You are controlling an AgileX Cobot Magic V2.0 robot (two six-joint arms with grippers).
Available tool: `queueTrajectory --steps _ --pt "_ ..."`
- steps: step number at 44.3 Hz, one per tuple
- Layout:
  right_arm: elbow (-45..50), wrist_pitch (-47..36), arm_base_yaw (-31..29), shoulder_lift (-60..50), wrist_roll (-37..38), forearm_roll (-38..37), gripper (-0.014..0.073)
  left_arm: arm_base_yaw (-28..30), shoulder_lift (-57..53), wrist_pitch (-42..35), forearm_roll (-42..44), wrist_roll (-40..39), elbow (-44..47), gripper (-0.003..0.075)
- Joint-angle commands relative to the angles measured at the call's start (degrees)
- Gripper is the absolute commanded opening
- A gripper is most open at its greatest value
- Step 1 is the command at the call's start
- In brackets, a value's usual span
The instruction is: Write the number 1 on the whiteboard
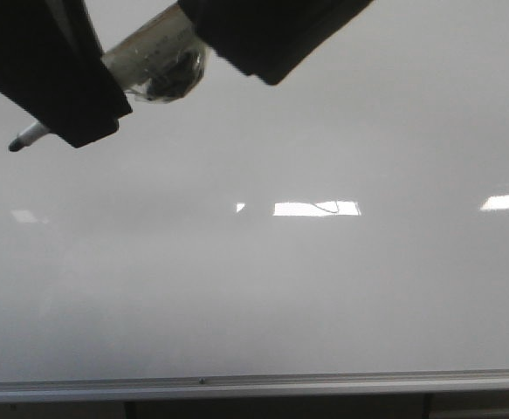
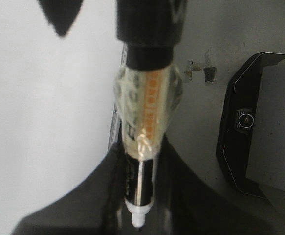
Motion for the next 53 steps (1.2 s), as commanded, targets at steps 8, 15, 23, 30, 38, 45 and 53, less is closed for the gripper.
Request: queueTrajectory --steps 8,15,23,30,38,45,53 --pt "-2.11 -4.97 0.38 0.03 -0.70 1.72 0.0469 -0.54 -1.23 -2.50 -0.49 -0.03 -1.87 -0.0019" --pt "-2.11 -5.09 0.38 0.03 -0.70 1.72 0.0291 -0.54 -1.23 -2.50 -0.49 -0.03 -1.87 -0.0019" --pt "-2.11 -5.21 0.38 0.03 -0.70 1.89 0.0164 -0.54 -1.23 -2.50 -0.49 -0.03 -1.87 -0.0019" --pt "-2.11 -5.21 0.38 0.03 -0.70 1.89 0.0075 -0.54 -1.23 -2.50 -0.49 -0.03 -1.87 -0.0015" --pt "-2.11 -5.21 0.38 0.03 -0.70 1.89 0.0023 -0.54 -1.23 -2.50 -0.49 -0.03 -1.87 0.0232" --pt "-2.11 -4.69 0.38 0.03 -0.64 1.32 0.0023 -0.18 -1.72 -2.64 -0.15 -0.03 -1.87 0.0542" --pt "-2.11 -3.86 -1.16 -0.96 2.79 -0.65 0.0023 -0.18 -4.19 -1.26 0.48 -1.78 -1.87 0.0575"
